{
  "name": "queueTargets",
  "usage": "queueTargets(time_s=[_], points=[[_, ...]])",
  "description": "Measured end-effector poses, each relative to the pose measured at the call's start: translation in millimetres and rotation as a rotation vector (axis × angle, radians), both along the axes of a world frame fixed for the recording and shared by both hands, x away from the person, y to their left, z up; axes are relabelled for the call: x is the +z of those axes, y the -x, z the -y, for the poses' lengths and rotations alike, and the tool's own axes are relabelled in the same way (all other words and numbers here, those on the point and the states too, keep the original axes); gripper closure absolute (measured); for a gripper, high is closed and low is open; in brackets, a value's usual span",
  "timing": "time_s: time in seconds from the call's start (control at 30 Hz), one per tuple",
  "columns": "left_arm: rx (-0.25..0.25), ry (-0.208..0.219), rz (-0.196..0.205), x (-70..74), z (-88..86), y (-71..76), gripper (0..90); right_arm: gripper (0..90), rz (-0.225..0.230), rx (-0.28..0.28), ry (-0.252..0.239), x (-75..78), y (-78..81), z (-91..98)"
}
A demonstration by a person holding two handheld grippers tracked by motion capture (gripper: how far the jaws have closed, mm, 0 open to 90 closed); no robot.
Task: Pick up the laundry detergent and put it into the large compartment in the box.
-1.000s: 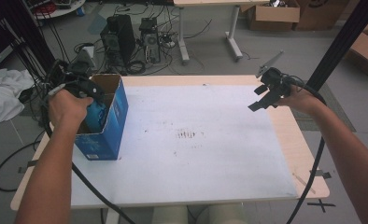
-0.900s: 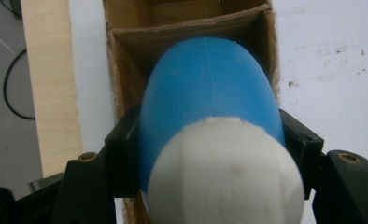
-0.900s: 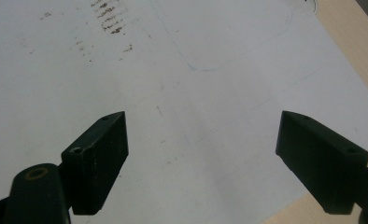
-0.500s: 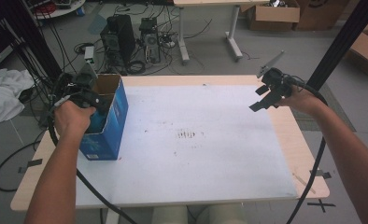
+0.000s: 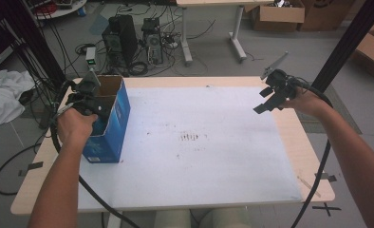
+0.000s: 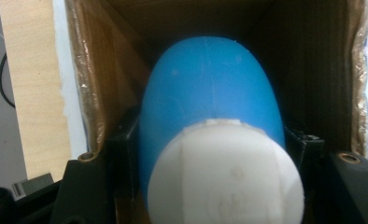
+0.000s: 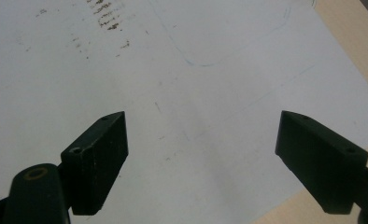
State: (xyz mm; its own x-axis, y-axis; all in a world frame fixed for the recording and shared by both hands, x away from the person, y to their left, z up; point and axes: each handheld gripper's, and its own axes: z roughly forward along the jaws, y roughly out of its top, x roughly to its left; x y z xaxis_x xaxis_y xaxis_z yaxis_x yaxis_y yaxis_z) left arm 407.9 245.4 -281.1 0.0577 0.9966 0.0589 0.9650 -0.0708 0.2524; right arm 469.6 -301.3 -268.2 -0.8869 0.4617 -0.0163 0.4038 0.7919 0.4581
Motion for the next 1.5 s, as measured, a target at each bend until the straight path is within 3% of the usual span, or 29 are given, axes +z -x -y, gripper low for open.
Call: queueTargets(time_s=[0.87, 1.5], points=[[0.000, 0.025, 0.002, 3.2, -2.8, 0.8, 33.8, 17.1, 0.003, 0.005, 0.001, 1.0, 2.3, -2.9], [0.025, 0.041, 0.066, 26.6, -4.8, 2.4, 26.0, 17.3, 0.005, 0.009, -0.004, 2.5, 3.9, -1.8]])
